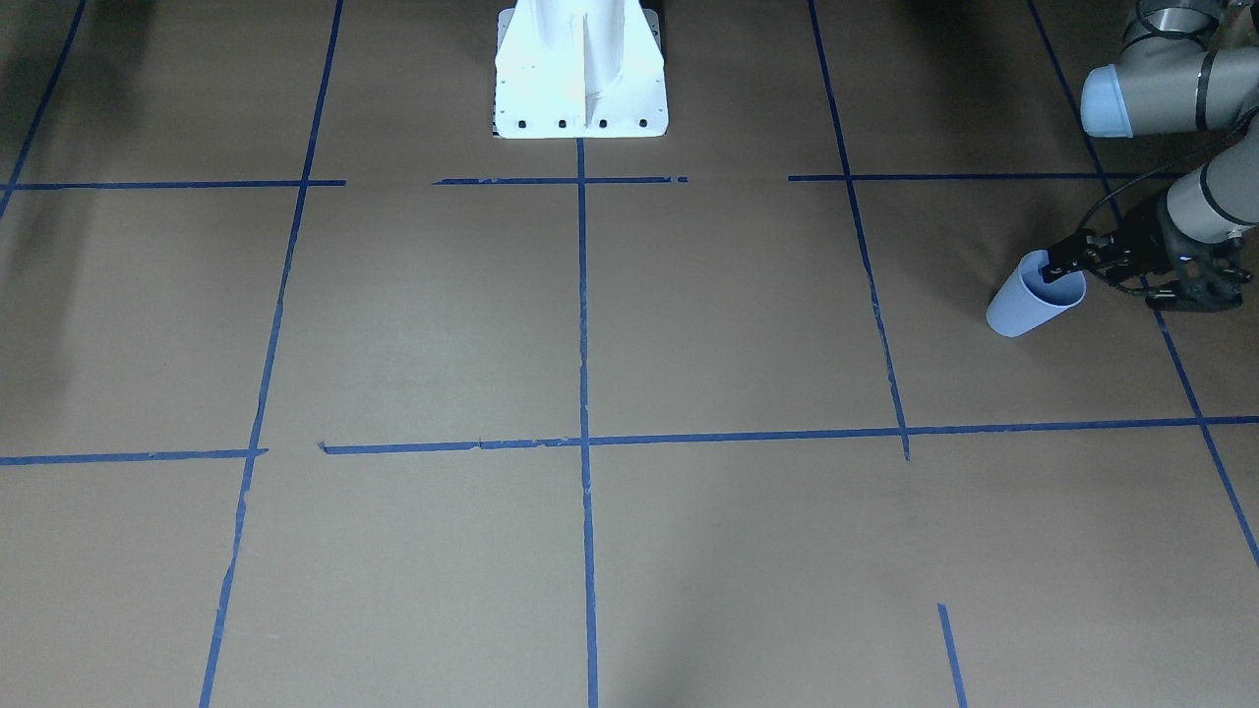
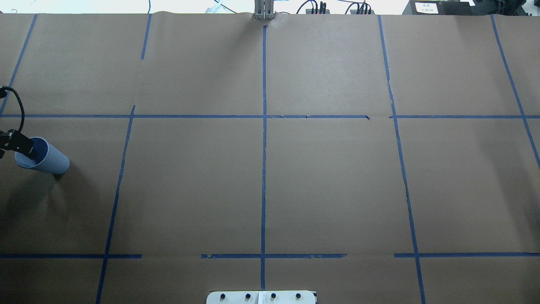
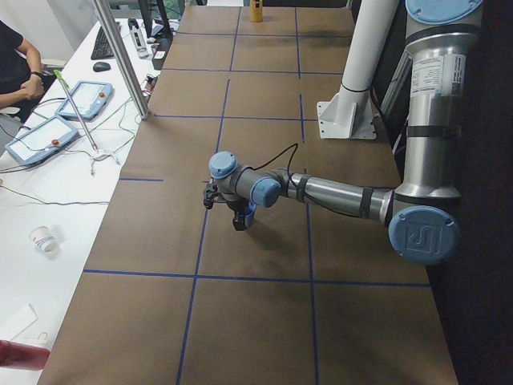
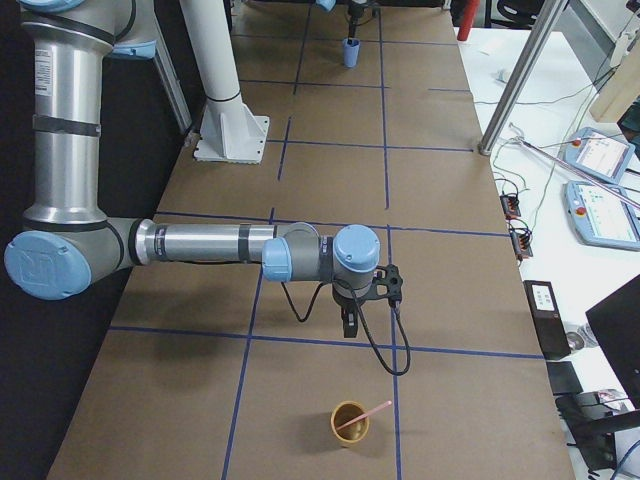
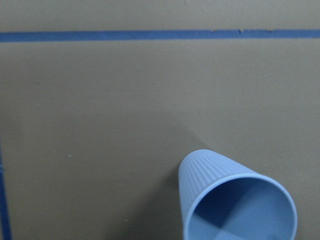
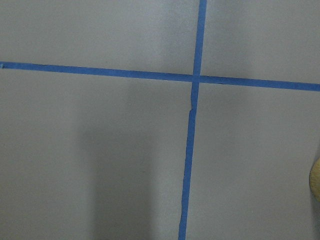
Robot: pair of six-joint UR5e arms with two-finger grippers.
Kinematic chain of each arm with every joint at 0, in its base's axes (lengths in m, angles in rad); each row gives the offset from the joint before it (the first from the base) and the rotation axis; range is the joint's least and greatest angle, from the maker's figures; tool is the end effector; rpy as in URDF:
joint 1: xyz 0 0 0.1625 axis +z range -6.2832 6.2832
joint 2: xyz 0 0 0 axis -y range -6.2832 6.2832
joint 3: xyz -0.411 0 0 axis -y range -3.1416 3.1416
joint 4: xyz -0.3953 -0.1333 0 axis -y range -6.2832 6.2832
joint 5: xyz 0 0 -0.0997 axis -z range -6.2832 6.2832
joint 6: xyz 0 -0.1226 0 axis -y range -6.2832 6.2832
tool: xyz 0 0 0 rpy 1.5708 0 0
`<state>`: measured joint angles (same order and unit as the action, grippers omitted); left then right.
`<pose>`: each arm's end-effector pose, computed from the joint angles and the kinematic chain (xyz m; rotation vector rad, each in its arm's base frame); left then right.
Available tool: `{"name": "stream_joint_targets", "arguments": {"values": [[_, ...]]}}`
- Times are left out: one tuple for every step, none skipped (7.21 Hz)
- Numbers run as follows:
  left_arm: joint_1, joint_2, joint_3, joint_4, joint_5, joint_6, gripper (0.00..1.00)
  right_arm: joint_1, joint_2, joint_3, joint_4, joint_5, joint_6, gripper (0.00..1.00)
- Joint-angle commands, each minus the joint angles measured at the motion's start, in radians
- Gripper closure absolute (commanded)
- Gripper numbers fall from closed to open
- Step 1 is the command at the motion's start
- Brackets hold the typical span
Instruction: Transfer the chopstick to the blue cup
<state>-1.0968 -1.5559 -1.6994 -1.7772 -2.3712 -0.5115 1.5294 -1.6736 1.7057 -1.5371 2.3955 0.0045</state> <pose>0.1916 -0.4728 0.5783 -0.1085 0.8420 0.0929 0.0243 -0.4593 0.6351 0.0431 -0.8257 -0.0619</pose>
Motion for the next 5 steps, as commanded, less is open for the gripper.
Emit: {"name": "stream_joint_targets", "arguments": {"values": [[0.014, -0.003, 0.011, -0.013, 0.003, -0.005, 0.75, 0.000, 0.000, 0.000, 0.000, 0.001, 0.000, 0.00], [0.014, -0.018, 0.009, -0.013, 0.006, -0.005, 1.00, 0.000, 0.000, 0.000, 0.000, 0.001, 0.000, 0.00], [0.014, -0.057, -0.003, -0.005, 0.003, -0.027, 1.00, 0.000, 0.000, -0.001, 0.000, 0.001, 0.000, 0.00], [0.015, -0.123, -0.032, 0.002, -0.009, -0.174, 1.00, 0.000, 0.000, -0.001, 0.000, -0.004, -0.004, 0.00], [0.094, -0.233, -0.070, 0.016, -0.013, -0.378, 1.00, 0.000, 0.000, -0.001, 0.000, -0.006, -0.006, 0.00]]}}
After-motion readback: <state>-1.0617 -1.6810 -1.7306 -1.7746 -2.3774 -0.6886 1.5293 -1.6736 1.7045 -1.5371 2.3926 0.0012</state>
